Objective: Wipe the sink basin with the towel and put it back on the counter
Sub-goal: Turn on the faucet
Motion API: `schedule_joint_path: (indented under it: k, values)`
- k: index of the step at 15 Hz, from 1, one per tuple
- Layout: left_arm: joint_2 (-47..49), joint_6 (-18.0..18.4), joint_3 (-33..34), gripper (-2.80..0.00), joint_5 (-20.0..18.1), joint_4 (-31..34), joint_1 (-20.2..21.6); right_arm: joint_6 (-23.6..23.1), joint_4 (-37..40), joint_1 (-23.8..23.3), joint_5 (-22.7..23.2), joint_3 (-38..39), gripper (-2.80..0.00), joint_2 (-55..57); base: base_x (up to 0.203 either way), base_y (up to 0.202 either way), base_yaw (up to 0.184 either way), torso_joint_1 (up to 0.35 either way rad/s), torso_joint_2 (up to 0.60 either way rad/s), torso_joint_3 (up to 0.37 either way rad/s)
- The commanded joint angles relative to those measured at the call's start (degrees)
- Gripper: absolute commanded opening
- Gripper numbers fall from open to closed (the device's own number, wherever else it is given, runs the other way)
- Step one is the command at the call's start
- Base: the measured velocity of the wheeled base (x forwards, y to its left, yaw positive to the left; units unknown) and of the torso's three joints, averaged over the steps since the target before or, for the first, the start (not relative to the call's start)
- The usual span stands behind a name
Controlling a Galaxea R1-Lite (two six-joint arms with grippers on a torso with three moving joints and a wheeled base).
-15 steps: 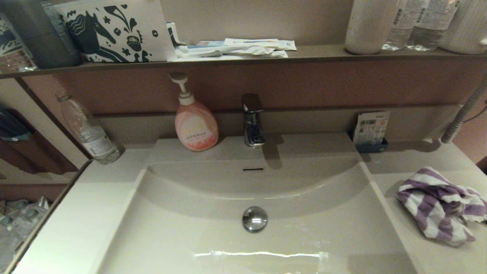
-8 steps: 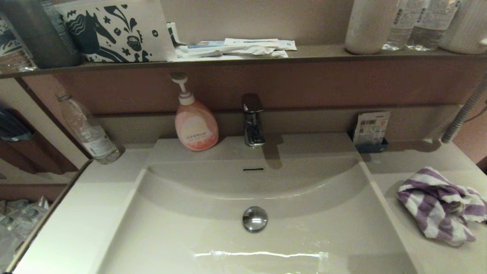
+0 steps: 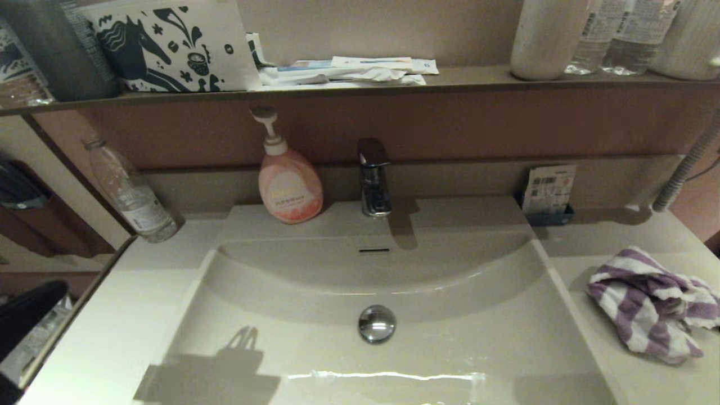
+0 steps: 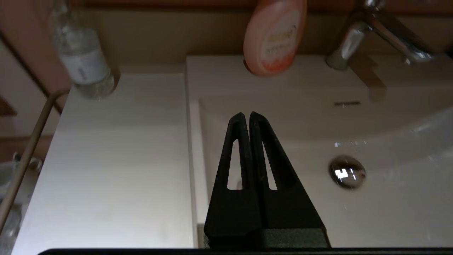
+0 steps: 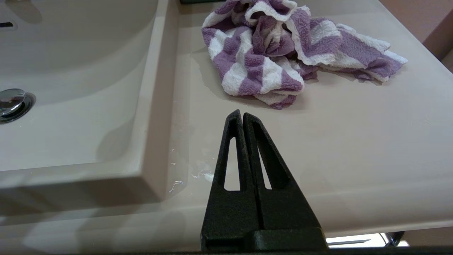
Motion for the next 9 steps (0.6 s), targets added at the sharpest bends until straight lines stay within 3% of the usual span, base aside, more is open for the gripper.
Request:
schedule_joint_path:
  k: [1,3,5,9]
  values:
    - [13.06,-0.06,-0.21,-2.80,-0.10,-7.87,-0.75,0.01,-0.02,0.01,0.00,0.00,-2.80,0.00,0.000,0.000,0.000,0.000,0.00,0.000]
    - [19.69,-0.45,-0.11,-2.80,-0.02,-15.94,-1.99,0.01,-0.02,0.01,0.00,0.00,-2.80,0.00,0.000,0.000,0.000,0.000,0.00,0.000]
    - [25.37,-0.74,-0.21,-2.80,2.26,-23.24,-6.81,0.01,-0.02,0.01,0.00,0.00,-2.80,0.00,0.000,0.000,0.000,0.000,0.00,0.000]
    - [34.97,-6.13,-2.39,-2.80,12.70,-34.62,-24.14,0.01,-0.02,0.01,0.00,0.00,-2.80,0.00,0.000,0.000,0.000,0.000,0.00,0.000]
